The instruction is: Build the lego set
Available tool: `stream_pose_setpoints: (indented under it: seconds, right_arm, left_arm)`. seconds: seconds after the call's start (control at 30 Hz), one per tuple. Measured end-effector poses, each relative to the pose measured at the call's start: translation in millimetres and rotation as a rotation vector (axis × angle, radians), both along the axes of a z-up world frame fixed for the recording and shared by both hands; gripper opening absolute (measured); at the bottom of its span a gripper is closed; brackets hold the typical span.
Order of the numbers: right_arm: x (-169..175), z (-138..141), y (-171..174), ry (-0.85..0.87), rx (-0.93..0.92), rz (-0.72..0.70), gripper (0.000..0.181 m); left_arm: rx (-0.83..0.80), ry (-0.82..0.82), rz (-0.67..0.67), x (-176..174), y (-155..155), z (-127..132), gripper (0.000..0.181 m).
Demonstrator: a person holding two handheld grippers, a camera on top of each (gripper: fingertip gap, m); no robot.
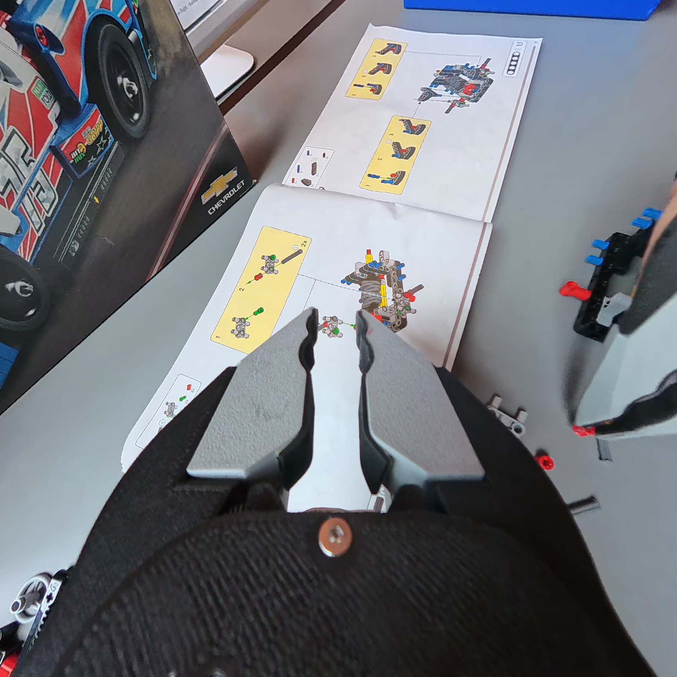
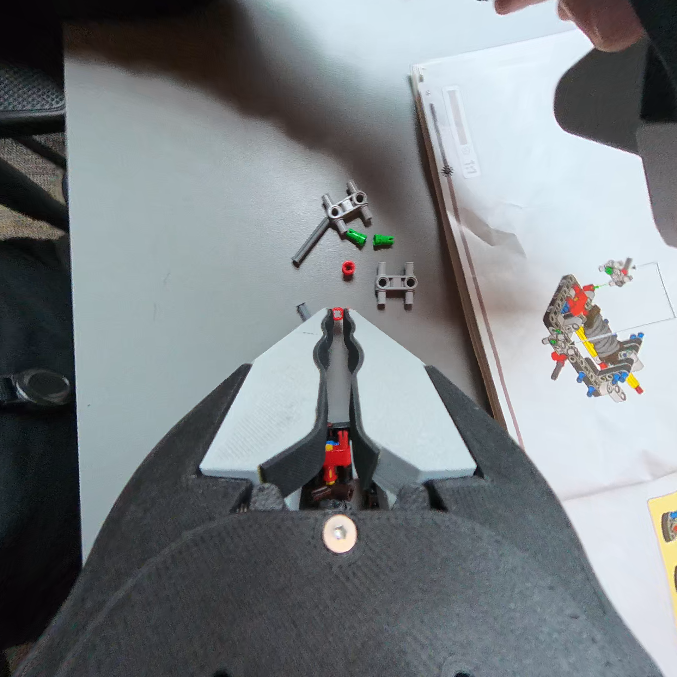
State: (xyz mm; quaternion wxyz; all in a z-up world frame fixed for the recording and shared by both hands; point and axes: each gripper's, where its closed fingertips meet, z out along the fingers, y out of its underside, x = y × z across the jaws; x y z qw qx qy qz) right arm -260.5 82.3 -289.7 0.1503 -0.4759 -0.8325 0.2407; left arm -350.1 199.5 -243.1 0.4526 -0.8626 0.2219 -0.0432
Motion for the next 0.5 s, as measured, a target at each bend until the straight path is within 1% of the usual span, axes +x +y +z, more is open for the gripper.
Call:
stream_pose_setpoints:
  seconds: [0.1, 0.13, 0.17, 0.2, 0.23, 0.3, 0.33, 0.43, 0.47, 0.5]
  right_arm:
    - [-6.1, 0.0, 3.4, -0.019, -0.074, -0.076, 0.003]
    - [-7.4, 1.5, 3.8, -0.018, -0.102, -0.089, 0.011]
    - [-8.0, 2.6, 5.0, -0.014, -0.119, -0.1, 0.024]
    - [-7.2, 2.9, 5.6, -0.019, -0.133, -0.106, 0.039]
    - [-5.8, 2.4, 6.4, -0.03, -0.142, -0.111, 0.048]
    - [-3.2, 1.4, 8.7, -0.033, -0.138, -0.111, 0.045]
    - [-1.6, 0.4, 9.6, -0.027, -0.121, -0.103, 0.043]
    - [3.2, -6.0, 10.9, -0.029, -0.059, -0.091, 0.042]
    - [4.6, -7.8, 9.8, -0.036, -0.054, -0.088, 0.041]
    - [5.9, -8.8, 8.1, -0.042, -0.055, -0.084, 0.042]
  left_arm:
    - [-0.006, -0.001, -0.027, 4.1, -2.1, -0.7, 0.018]
    - [-0.01, -0.006, -0.062, 9.1, -5.0, -0.6, 0.018]
    - [-0.021, -0.016, -0.118, 17.1, -10.2, -0.7, 0.017]
    - [-0.036, -0.023, -0.19, 27.0, -17.6, -1.0, 0.012]
    - [-0.046, -0.024, -0.266, 37.2, -26.2, -0.7, 0.008]
    - [-0.07, -0.023, -0.427, 58.8, -47.7, -2.3, 0.0]
    - [-0.086, -0.01, -0.482, 66.2, -56.1, -5.2, 0.0]
    - [-0.17, 0.027, -0.589, 80.4, -74.6, -21.3, 0.0]
    - [-0.195, 0.053, -0.6, 80.8, -77.2, -27.8, 0.0]
    - [-0.203, 0.089, -0.583, 77.7, -75.0, -33.2, 0.0]
